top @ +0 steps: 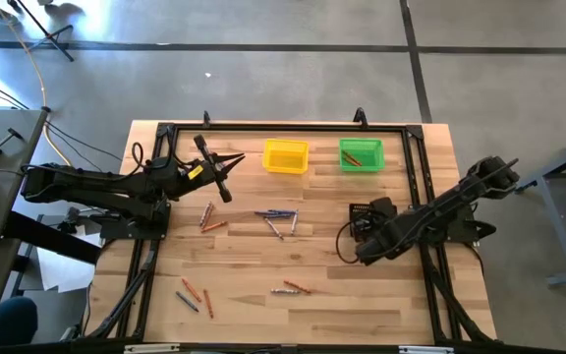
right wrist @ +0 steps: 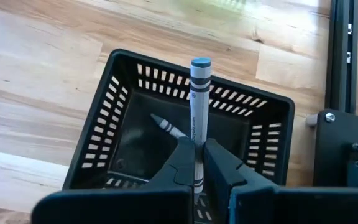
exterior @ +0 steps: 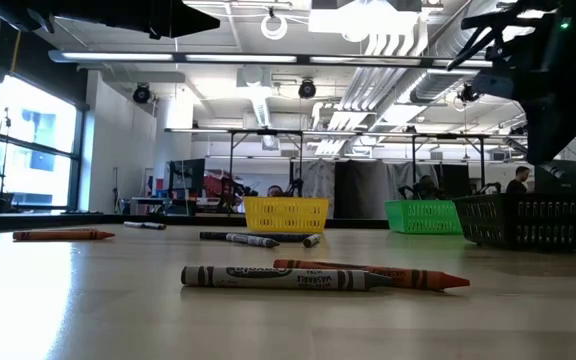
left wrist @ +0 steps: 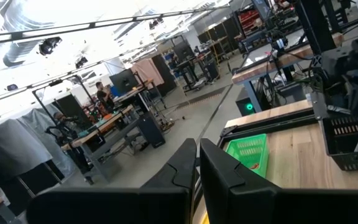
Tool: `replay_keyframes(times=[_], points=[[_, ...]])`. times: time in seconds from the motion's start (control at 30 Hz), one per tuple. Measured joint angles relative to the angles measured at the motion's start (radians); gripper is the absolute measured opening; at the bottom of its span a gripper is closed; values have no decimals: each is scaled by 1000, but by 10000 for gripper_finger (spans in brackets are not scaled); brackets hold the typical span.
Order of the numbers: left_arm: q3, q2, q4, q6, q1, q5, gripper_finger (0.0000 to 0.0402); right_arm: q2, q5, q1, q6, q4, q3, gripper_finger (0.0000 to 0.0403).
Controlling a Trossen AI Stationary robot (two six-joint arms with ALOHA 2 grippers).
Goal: Sort crayons
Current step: Put the gray crayon into the black bin, then put the blue crayon into the yellow bin
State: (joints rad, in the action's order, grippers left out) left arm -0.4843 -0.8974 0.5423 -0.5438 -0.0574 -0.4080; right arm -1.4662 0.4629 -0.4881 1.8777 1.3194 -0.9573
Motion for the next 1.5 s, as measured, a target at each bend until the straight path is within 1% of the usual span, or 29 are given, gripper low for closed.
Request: replay_keyframes(times=[0.33,0.63,0.8,0.87,0.97,1.03,1.1,1.37,1.5], points=[[0,0,0,0,0,0,10,0,-1,0,-1,27,0,7],[0,0,0,0,0,0,10,0,-1,0,-1,33,-1,74],[0,0,0,0,0,0,10,0,-1,0,0,31,-1,91],[0,0,0,0,0,0,10,0,15,0,3,20,-1,91],[0,0,0,0,0,0,10,0,100,0,-19,-52,-1,89],[0,0,0,0,0,0,10,0,166,7,-68,-136,-1,89],[0,0,0,0,0,0,10,0,192,27,-148,-251,-1,89],[0,0,-2,19,0,0,10,-1,194,152,-640,-725,-1,89],[0,0,-28,19,0,0,10,-32,164,221,-830,-871,-2,89]])
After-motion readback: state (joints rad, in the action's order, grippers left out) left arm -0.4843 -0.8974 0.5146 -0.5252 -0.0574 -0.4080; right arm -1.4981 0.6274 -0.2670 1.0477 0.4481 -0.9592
